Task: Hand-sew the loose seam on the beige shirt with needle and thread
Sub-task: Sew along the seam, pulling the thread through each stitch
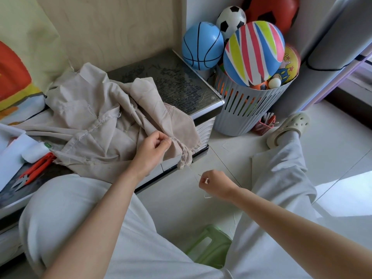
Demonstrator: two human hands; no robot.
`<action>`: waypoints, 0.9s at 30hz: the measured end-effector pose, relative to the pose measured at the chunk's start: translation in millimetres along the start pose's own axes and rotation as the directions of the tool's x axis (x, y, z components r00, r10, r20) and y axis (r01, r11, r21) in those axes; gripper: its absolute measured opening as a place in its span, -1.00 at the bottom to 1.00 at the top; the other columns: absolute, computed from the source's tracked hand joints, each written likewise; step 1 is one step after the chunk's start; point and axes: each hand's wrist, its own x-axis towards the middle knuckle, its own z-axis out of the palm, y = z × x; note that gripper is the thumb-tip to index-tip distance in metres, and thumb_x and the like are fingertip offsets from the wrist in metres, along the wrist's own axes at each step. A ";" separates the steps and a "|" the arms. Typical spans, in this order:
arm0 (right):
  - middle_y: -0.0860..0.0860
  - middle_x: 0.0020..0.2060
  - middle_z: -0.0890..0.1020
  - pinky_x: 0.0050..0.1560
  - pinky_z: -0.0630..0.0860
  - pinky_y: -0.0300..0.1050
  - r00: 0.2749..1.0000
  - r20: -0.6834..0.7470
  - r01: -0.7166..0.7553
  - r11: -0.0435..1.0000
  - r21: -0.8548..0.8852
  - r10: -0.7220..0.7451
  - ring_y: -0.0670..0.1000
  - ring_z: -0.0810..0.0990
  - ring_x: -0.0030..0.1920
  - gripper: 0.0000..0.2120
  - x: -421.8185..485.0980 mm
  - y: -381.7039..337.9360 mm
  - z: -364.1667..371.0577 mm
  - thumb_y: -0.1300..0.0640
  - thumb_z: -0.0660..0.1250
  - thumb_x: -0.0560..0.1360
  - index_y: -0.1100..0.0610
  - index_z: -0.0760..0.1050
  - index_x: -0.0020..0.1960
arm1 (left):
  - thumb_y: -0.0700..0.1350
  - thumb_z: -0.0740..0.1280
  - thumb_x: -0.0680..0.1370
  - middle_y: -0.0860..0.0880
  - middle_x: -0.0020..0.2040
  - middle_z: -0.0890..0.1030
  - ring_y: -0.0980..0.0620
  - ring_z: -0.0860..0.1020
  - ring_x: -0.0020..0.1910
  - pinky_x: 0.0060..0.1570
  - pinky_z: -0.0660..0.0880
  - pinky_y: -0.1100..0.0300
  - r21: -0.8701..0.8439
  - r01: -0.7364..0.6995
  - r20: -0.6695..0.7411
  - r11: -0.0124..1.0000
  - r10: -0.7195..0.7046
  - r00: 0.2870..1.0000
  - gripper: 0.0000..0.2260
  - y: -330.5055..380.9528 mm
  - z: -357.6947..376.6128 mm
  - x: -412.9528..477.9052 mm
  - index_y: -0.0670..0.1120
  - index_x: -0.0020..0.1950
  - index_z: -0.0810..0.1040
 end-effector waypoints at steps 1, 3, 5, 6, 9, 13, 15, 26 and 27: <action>0.01 -0.22 0.54 -0.20 0.36 -0.21 1.000 0.008 -0.014 1.000 -0.015 0.014 0.04 0.49 -0.18 -0.84 0.6 2.8 -0.4 0.21 0.21 0.49 0.17 0.57 -0.06 | -0.26 0.26 0.58 -0.03 -0.33 0.46 0.11 0.36 -0.29 -0.23 0.31 0.25 0.000 -0.002 0.001 1.000 0.002 1.000 -0.81 0.3 0.1 0.1 -0.06 -0.22 0.44; 0.00 -0.19 0.49 -0.16 0.32 -0.23 0.999 -0.038 -0.025 1.000 0.006 0.025 0.04 0.49 -0.13 -0.81 2.8 3.6 -3.7 0.22 0.22 0.50 0.16 0.57 0.05 | -0.25 0.26 0.58 -0.04 -0.33 0.46 0.10 0.36 -0.28 -0.24 0.31 0.25 -0.001 -0.001 0.003 1.000 0.001 1.000 -0.81 0.8 -0.1 -0.2 -0.06 -0.21 0.44; -0.05 -0.31 0.47 -0.22 0.31 -0.20 0.990 -0.141 0.005 0.996 0.094 0.008 -0.01 0.47 -0.25 -0.76 2.1 -3.7 -10.8 0.26 0.20 0.50 0.11 0.52 0.12 | -0.25 0.26 0.58 -0.05 -0.32 0.46 0.08 0.36 -0.27 -0.23 0.30 0.23 0.001 -0.004 0.010 1.000 0.004 1.000 -0.82 0.7 -0.3 -0.5 -0.06 -0.21 0.44; -0.10 -0.43 0.43 -0.28 0.32 -0.17 0.979 -0.204 0.045 0.987 0.152 -0.014 -0.08 0.41 -0.37 -0.76 1.2 -9.3 -14.8 0.27 0.19 0.50 0.08 0.50 0.11 | -0.25 0.27 0.58 -0.06 -0.31 0.46 0.08 0.37 -0.26 -0.22 0.30 0.22 0.003 -0.007 0.014 1.000 0.007 1.000 -0.82 0.6 -0.4 -0.7 -0.06 -0.21 0.44; -0.12 -0.64 0.33 -0.43 0.26 -0.28 0.929 -0.355 0.218 0.932 0.290 -0.107 -0.09 0.30 -0.51 -0.88 -4.8 -33.2 -27.4 0.22 0.23 0.54 0.01 0.45 -0.02 | -0.23 0.27 0.58 -0.08 -0.28 0.46 0.08 0.37 -0.26 -0.26 0.32 0.29 0.036 -0.014 0.031 0.999 0.013 0.999 -0.84 1.8 -0.5 -2.1 -0.08 -0.20 0.45; -0.14 -0.66 0.32 -0.49 0.21 -0.32 0.894 -0.392 0.363 0.863 0.351 -0.217 -0.12 0.31 -0.57 -0.92 -9.5 -65.1 -36.1 0.08 0.31 0.54 0.09 0.50 -0.02 | -0.23 0.28 0.57 -0.03 -0.28 0.50 0.11 0.41 -0.24 -0.22 0.35 0.32 0.063 -0.036 0.043 0.997 0.033 0.999 -0.84 1.9 -0.8 -3.0 -0.07 -0.20 0.46; -0.12 -0.63 0.32 -0.51 0.22 -0.35 0.885 -0.400 0.380 0.867 0.323 -0.239 -0.16 0.34 -0.58 -0.87 -7.4 -74.7 -36.3 0.06 0.33 0.53 0.13 0.52 -0.03 | -0.23 0.28 0.57 -0.02 -0.25 0.55 0.11 0.46 -0.21 -0.14 0.39 0.25 0.055 -0.031 0.051 0.998 0.028 0.998 -0.83 1.2 -1.4 -2.6 -0.06 -0.20 0.48; -0.10 -0.53 0.31 -0.41 0.29 -0.34 0.915 -0.327 0.302 0.938 0.173 -0.234 -0.12 0.33 -0.49 -0.85 -7.4 -59.0 -22.7 0.17 0.28 0.51 0.13 0.49 -0.23 | -0.22 0.26 0.58 -0.01 -0.31 0.46 0.14 0.37 -0.30 -0.31 0.32 0.38 0.049 -0.033 0.036 0.998 0.031 0.999 -0.84 6.1 0.0 -3.9 -0.07 -0.20 0.44; -0.10 -0.53 0.30 -0.40 0.30 -0.35 0.925 -0.298 0.289 0.946 0.145 -0.237 -0.12 0.33 -0.48 -0.79 -8.4 -54.7 -19.9 0.17 0.28 0.51 0.06 0.44 -0.30 | -0.22 0.26 0.58 -0.01 -0.32 0.45 0.14 0.36 -0.31 -0.33 0.31 0.38 0.033 -0.024 0.033 0.999 0.023 0.999 -0.83 6.3 -0.3 -3.8 -0.07 -0.20 0.44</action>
